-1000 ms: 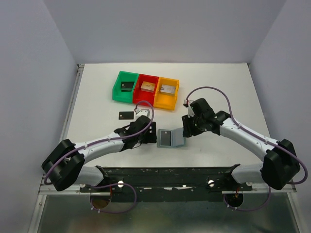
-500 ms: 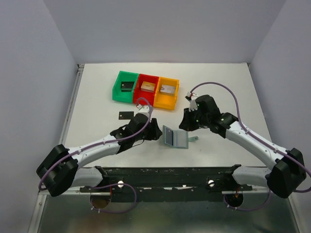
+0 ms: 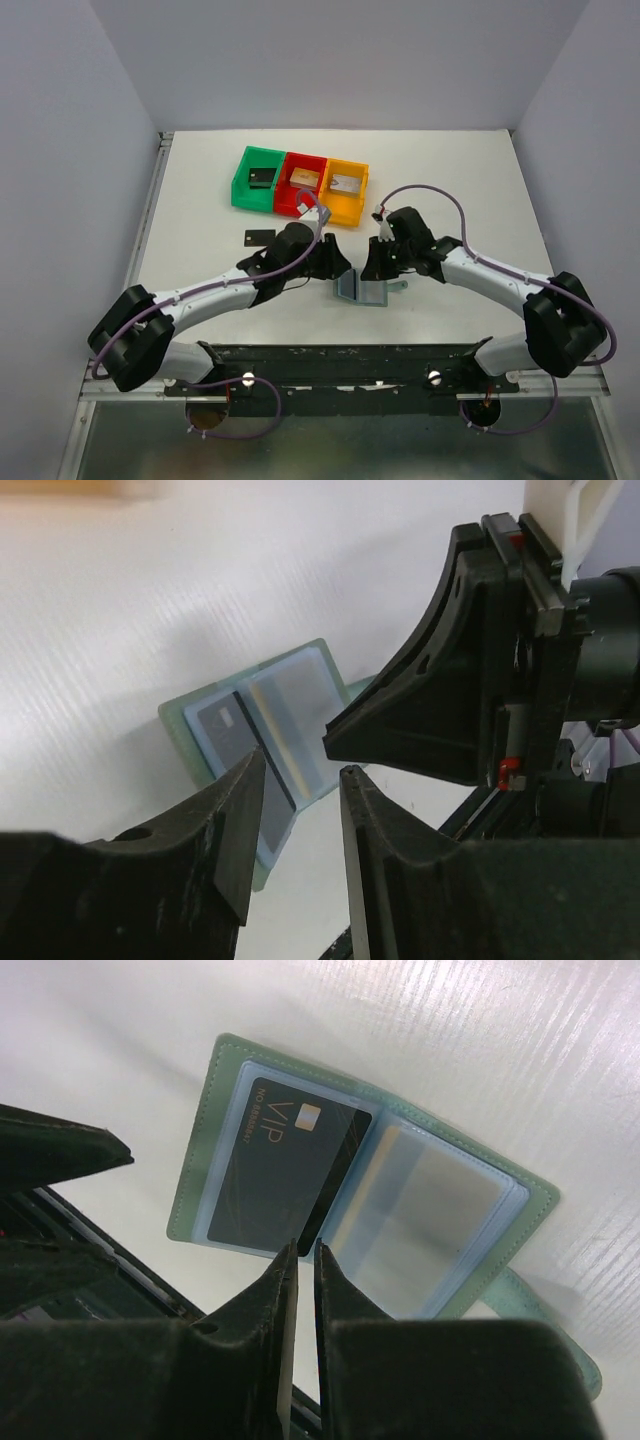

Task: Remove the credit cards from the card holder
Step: Remove the credit card from the card holder.

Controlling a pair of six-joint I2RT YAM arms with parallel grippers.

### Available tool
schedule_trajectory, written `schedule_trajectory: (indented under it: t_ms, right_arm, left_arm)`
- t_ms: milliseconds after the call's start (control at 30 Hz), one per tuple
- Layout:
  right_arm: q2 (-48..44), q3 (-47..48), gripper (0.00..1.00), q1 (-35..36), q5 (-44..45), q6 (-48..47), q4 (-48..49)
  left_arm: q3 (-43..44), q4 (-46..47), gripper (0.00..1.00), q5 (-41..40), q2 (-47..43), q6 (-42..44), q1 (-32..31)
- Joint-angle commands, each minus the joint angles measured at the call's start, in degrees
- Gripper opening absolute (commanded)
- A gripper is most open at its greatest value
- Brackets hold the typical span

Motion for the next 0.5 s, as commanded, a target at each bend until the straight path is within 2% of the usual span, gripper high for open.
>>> schedule_trajectory:
  t_ms: [0,467]
  right_arm:
    - [1.5,-1.3,0.19,0.0,0.1,1.1,3.1]
    - [4.5,-2.7,0.27,-0.6,-2.5,2.3,6.3]
  left_arm:
    - [2.0,2.4,0.43,3.7,4.6,0.5,-0.4]
    - [-1.0,0.8,0.36,0.2,11.0,-0.6,-0.4]
